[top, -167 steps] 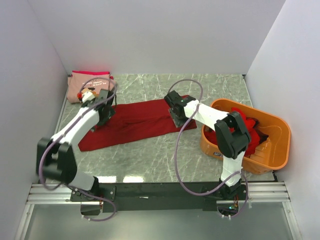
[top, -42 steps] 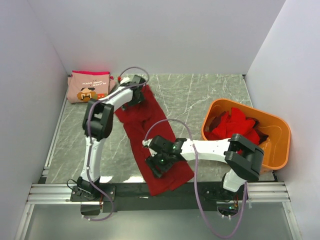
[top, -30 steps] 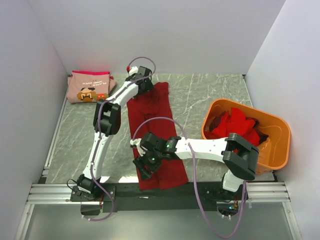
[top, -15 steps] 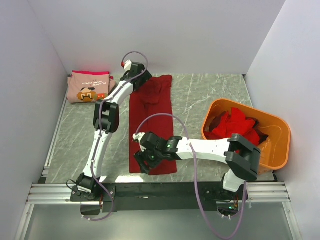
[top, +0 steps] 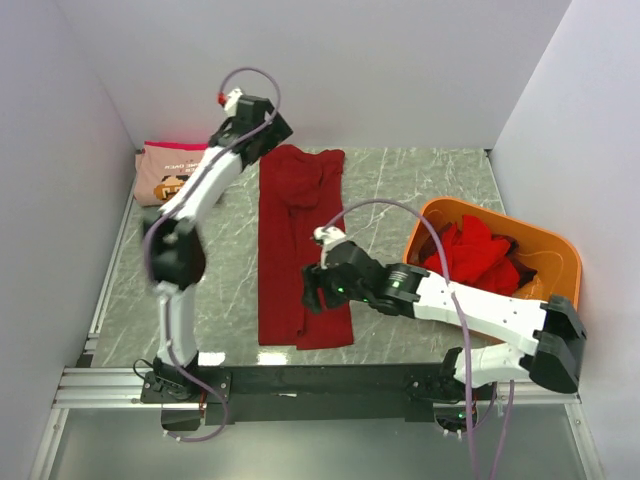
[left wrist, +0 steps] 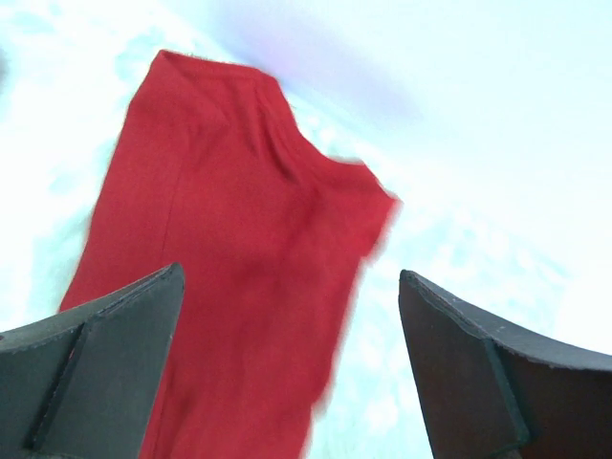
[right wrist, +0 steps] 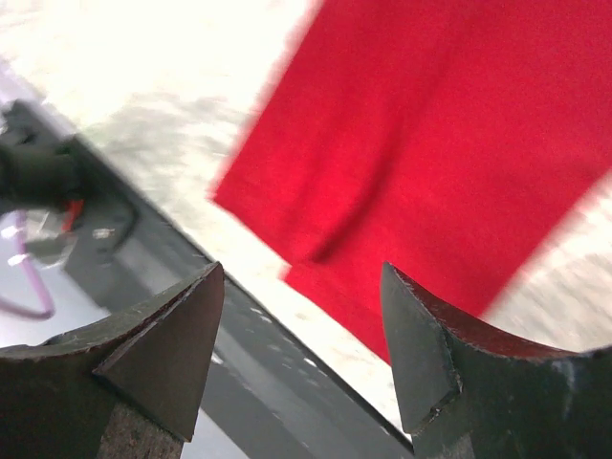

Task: Fold and stack the t-shirts
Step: Fold the tshirt

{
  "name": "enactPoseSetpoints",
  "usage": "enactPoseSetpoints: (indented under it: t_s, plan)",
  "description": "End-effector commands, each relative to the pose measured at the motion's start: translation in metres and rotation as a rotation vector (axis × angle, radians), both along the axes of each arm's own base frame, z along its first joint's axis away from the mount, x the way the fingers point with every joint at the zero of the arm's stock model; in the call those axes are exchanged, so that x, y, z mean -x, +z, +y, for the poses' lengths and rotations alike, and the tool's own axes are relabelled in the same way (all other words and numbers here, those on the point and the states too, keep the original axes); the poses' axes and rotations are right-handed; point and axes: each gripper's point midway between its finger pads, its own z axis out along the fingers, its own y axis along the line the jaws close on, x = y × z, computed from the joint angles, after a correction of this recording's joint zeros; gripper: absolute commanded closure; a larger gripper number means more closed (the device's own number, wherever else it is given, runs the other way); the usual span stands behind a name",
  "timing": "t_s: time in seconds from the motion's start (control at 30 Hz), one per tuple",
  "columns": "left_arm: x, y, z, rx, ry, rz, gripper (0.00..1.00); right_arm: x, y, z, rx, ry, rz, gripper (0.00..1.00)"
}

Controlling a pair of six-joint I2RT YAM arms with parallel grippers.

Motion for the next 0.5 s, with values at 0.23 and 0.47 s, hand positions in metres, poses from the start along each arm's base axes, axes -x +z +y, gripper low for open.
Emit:
enactPoseSetpoints:
  t_s: [0.23,0.47]
  plan:
    - [0.268,-0.039,-0.015,0.021,-0.101,0.154,0.01,0.018,-0.066,-0.061,0.130,-0.127,0.167,0.27]
    - [0.418,-0.124,-0.017,-0.044,-0.131,0.448,0.01,0.032,-0.091,-0.073,0.186,-0.112,0.227,0.28]
